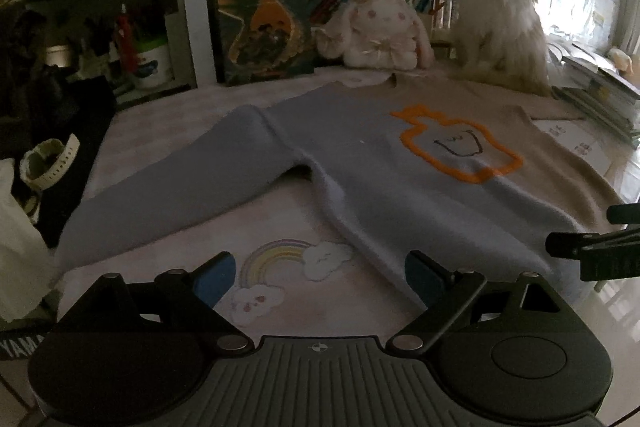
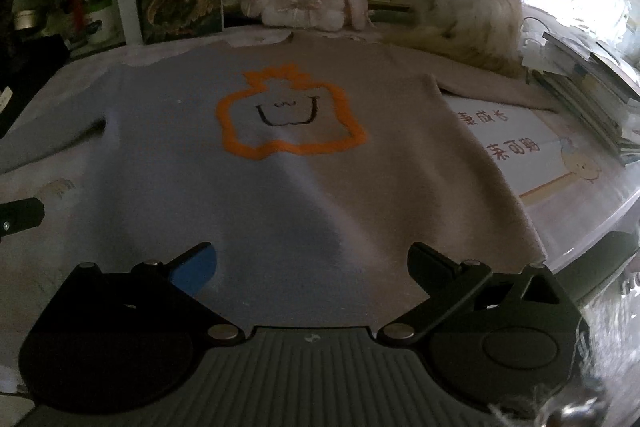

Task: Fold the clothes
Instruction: 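Open both grippers and raise them above the flat sweater, then grasp the grey sleeve cuff with the left gripper and lift it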

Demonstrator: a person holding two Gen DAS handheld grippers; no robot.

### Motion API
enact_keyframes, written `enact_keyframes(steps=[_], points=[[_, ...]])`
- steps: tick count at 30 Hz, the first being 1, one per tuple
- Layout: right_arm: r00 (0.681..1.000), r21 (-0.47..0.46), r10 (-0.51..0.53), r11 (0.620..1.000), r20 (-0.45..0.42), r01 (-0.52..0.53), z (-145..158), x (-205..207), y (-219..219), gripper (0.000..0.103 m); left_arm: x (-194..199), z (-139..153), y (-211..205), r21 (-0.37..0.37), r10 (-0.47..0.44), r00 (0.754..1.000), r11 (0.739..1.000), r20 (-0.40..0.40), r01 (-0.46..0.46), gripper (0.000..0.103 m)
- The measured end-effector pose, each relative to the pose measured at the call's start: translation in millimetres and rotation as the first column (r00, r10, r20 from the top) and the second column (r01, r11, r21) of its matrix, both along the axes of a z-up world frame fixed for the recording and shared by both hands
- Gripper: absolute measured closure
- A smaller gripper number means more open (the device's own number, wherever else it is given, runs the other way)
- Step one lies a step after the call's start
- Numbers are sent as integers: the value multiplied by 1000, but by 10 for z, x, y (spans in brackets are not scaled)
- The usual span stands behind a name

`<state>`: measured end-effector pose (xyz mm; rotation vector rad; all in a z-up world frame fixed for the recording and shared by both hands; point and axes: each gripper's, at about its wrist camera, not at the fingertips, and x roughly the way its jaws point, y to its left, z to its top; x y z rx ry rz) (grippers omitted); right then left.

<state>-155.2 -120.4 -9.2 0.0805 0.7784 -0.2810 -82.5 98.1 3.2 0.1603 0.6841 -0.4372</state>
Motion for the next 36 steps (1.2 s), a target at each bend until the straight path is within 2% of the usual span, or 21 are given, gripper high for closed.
enact_keyframes(steps=[8,20,28,36], points=[[1000,-24,12,1000,15,-12,32,69,151,0,108,5,197,-18,26,1000,1000,-2,-26,9],[1000,-37,0,999,17,0,55,83,184,0,270,-3,427,-43,137,991,990,-4,-137,9],[999,-41,-13,999,32,15,89,64,153,0,388,-26,676,-46,279,959,960,40,-277,9],[1000,-61,-8,998,14,8,105,45,147,0,607,-105,1042,-109,423,906,901,8,-420,10]])
